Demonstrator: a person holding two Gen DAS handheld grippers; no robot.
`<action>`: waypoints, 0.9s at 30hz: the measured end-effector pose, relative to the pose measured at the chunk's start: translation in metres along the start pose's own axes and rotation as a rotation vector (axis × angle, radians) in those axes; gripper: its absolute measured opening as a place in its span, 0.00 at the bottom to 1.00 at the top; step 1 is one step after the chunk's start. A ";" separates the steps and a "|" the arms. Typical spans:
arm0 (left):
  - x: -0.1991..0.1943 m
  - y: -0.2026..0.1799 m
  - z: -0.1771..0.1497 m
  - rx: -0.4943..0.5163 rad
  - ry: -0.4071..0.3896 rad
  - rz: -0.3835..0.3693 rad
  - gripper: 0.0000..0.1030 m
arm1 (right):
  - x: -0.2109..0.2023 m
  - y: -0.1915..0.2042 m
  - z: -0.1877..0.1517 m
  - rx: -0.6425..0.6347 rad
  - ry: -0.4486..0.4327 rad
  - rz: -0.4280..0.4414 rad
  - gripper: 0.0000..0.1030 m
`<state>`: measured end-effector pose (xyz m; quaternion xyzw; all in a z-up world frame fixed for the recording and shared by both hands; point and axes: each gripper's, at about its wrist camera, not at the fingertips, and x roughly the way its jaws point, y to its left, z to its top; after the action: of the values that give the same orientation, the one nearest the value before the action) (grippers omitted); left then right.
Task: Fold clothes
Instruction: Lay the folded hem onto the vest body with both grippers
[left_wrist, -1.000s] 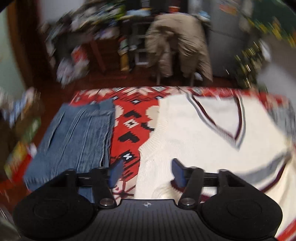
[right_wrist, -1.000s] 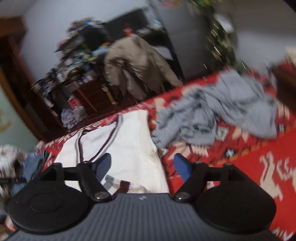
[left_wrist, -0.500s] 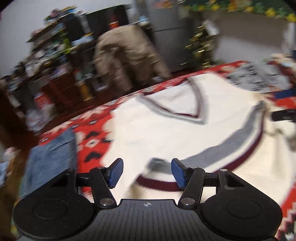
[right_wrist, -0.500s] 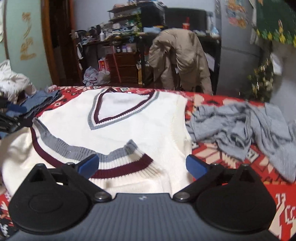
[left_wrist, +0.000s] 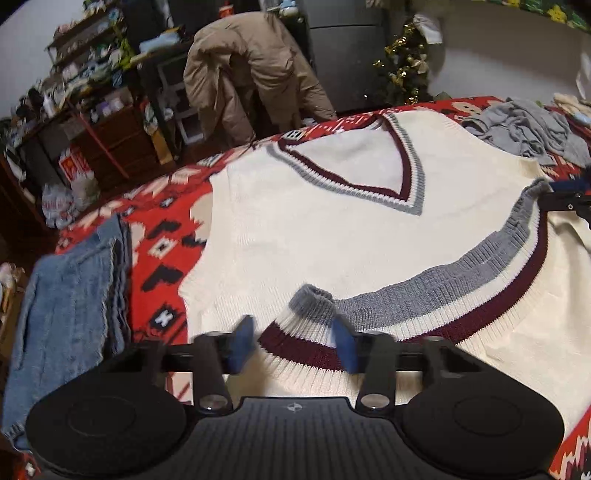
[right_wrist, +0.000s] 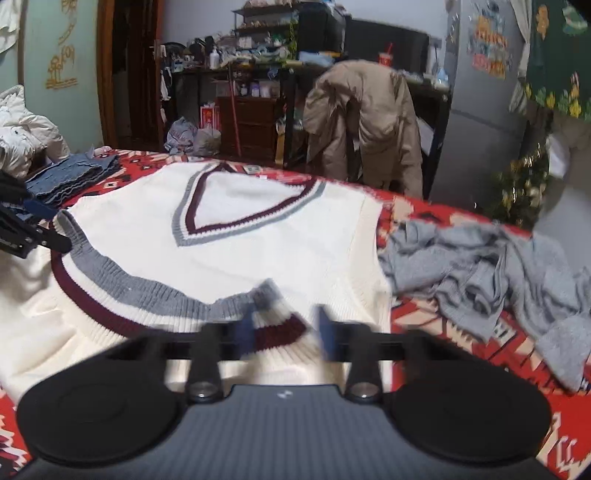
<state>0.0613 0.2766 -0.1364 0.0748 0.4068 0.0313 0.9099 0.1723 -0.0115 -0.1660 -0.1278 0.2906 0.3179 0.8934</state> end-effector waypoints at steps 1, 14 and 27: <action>-0.001 0.001 0.000 -0.010 -0.003 -0.001 0.13 | 0.000 0.000 0.000 0.003 0.001 -0.004 0.13; 0.005 0.020 0.007 -0.195 -0.004 0.105 0.11 | 0.013 -0.026 0.008 0.187 0.017 -0.079 0.06; 0.018 0.012 0.013 -0.160 -0.036 0.136 0.11 | 0.027 -0.036 0.006 0.271 0.083 -0.093 0.07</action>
<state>0.0828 0.2893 -0.1388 0.0296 0.3805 0.1239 0.9159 0.2151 -0.0237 -0.1761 -0.0322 0.3612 0.2284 0.9035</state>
